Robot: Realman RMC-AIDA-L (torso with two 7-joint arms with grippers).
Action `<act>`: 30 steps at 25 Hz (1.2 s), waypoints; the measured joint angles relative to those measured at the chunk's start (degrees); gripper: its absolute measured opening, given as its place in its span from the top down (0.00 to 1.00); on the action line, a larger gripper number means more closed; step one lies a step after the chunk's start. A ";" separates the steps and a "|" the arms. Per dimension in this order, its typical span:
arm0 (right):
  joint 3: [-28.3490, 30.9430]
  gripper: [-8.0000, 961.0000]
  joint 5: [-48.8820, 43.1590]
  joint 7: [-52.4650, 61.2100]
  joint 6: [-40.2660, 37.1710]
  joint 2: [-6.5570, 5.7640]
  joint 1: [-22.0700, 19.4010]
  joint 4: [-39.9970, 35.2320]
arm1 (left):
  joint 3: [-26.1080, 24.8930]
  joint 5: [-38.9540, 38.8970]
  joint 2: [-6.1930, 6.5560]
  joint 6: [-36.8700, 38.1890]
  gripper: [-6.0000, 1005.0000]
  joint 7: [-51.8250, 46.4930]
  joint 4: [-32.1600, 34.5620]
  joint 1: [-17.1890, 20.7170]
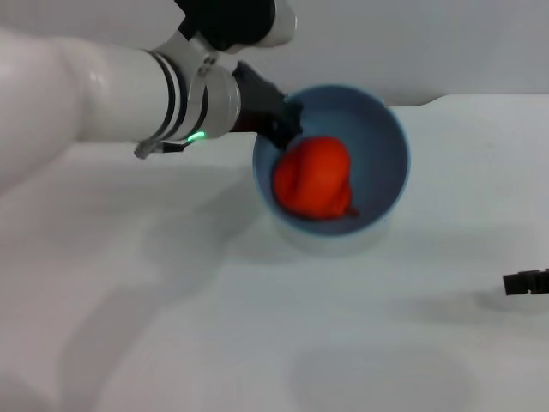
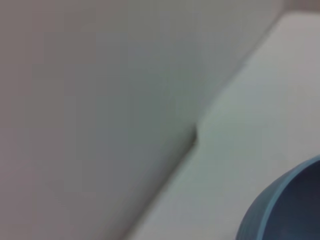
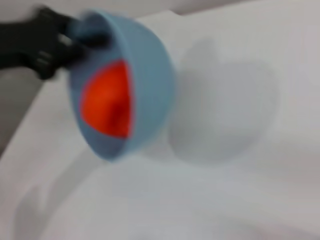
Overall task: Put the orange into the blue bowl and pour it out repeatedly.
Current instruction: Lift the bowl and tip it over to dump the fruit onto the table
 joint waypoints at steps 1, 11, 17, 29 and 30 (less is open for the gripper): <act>0.27 0.51 -0.66 0.33 0.21 0.00 -0.05 0.00 | 1.67 2.12 0.01 -2.70 1.00 0.34 1.52 1.68; 1.67 0.51 -2.47 1.34 1.04 -0.79 0.03 0.17 | 16.71 15.74 -0.05 -39.86 1.00 15.98 7.38 20.33; 2.73 0.51 -2.65 1.62 1.15 -1.06 0.33 0.24 | 22.11 15.75 -0.09 -56.43 1.00 29.63 1.81 23.68; 2.39 0.51 -2.65 2.19 1.86 -1.15 0.78 1.77 | 26.78 7.40 -0.67 -71.44 1.00 43.29 -8.66 21.27; 2.28 0.51 -2.65 2.20 1.88 -1.13 0.86 1.81 | 25.92 2.67 -0.65 -69.41 1.00 43.28 -7.12 21.03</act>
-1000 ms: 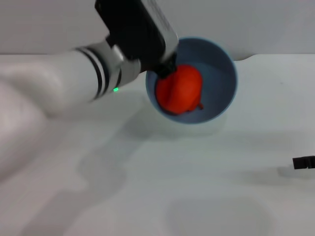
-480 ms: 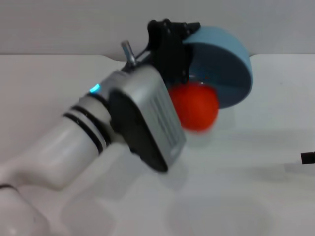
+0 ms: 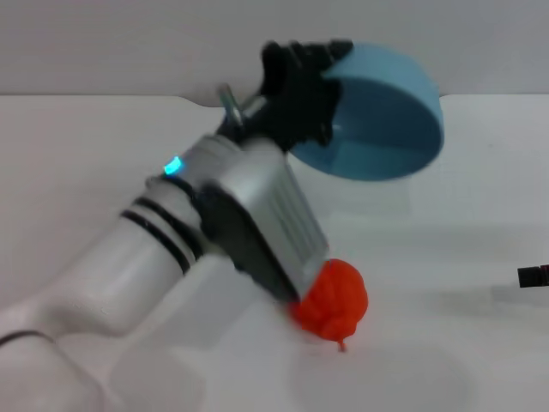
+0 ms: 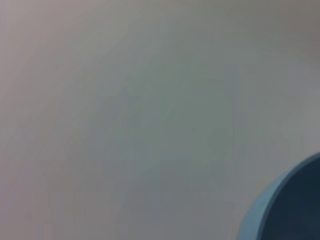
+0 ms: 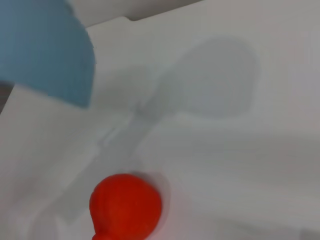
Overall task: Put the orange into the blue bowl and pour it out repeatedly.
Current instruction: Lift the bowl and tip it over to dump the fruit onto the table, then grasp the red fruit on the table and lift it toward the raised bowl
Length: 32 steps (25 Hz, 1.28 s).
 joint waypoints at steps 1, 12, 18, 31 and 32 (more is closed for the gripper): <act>-0.10 0.51 0.00 0.00 0.03 0.04 0.13 0.00 | -0.71 -2.90 0.00 1.73 1.00 0.01 1.07 -0.12; -1.70 0.51 0.20 -2.33 0.75 1.00 2.95 0.24 | -39.83 -28.72 0.77 65.52 1.00 -19.77 7.63 -12.06; -4.67 0.51 0.48 -13.23 1.24 3.77 5.10 -0.74 | -58.16 -27.72 1.27 90.81 1.00 -33.33 2.27 -19.49; -32.38 0.51 6.78 -18.89 10.75 4.57 3.98 -8.94 | -66.59 -16.17 1.22 109.21 1.00 -43.54 0.90 -21.90; -34.27 0.51 6.97 -18.75 10.92 4.55 3.95 -9.87 | -66.55 -16.10 1.10 109.40 1.00 -43.57 1.02 -21.55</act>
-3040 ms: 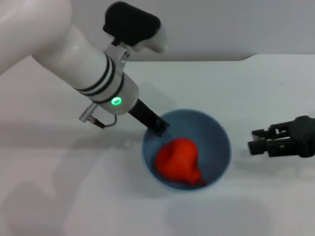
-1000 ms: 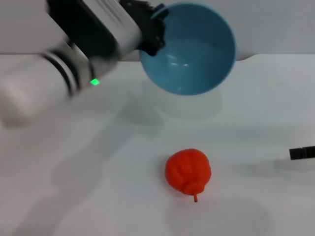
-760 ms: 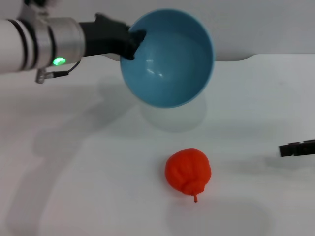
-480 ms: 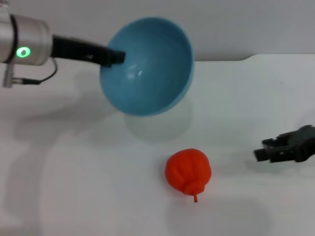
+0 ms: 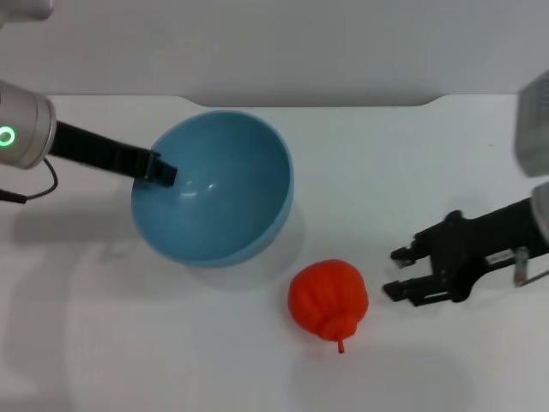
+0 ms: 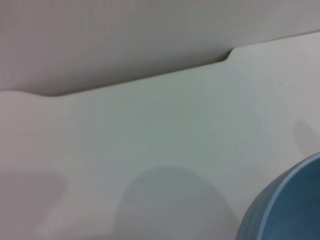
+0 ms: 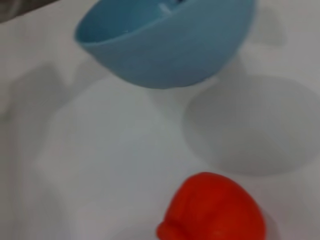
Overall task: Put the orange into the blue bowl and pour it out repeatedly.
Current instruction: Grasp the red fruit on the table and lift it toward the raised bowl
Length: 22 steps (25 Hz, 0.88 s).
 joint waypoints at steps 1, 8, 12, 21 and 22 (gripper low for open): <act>-1.94 0.51 0.34 0.13 0.01 -0.02 0.16 -0.78 | 0.08 -0.03 -0.05 0.02 1.00 -0.01 0.04 0.20; -12.01 0.51 1.30 0.62 1.13 0.04 2.19 -2.70 | 0.54 -0.55 -0.29 -0.28 1.00 -0.14 -0.21 0.48; -18.17 0.51 1.12 0.87 5.02 0.09 2.73 -2.12 | 0.97 -0.89 -0.36 -0.72 1.00 -0.15 -0.14 0.48; -25.78 0.51 -0.20 2.15 12.13 0.12 3.28 1.13 | 1.50 -1.02 -0.37 -0.85 1.00 -0.18 -0.23 0.49; -26.47 0.51 -0.46 2.47 12.78 0.11 3.52 1.88 | 1.50 -1.03 -0.37 -0.85 1.00 -0.17 -0.22 0.50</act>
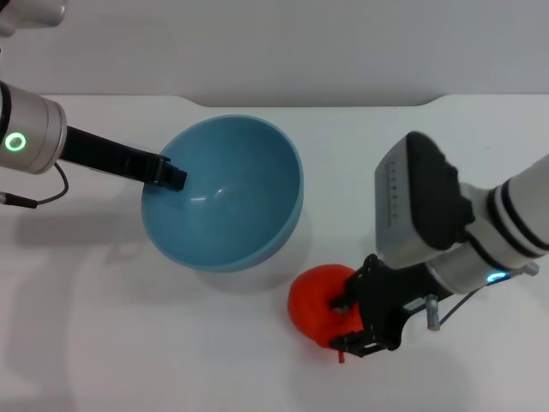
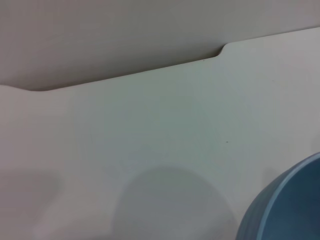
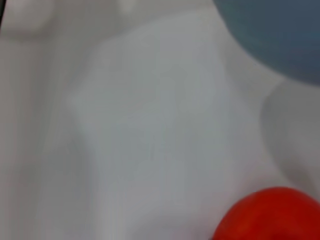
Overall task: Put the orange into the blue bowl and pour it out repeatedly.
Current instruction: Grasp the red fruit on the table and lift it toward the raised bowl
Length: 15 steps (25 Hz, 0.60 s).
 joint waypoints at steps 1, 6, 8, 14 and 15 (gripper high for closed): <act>-0.86 0.51 -0.44 0.60 0.97 -0.01 0.25 0.84 | 0.00 0.00 0.00 0.00 1.00 0.00 0.00 0.00; -4.14 0.51 -4.91 6.99 5.25 0.00 0.72 1.95 | -0.03 -0.02 0.04 0.04 1.00 0.20 0.02 0.03; -4.67 0.51 -6.39 8.90 6.21 0.03 0.77 1.86 | -0.05 -0.03 0.07 0.06 1.00 0.30 0.03 0.04; -4.51 0.64 -7.03 9.61 6.60 -0.06 1.19 2.54 | -0.06 -0.03 0.09 0.13 1.00 0.52 0.04 0.04; -4.22 0.66 -7.05 9.62 6.51 -0.10 1.14 2.55 | -0.07 -0.03 0.10 0.13 1.00 0.52 0.04 0.00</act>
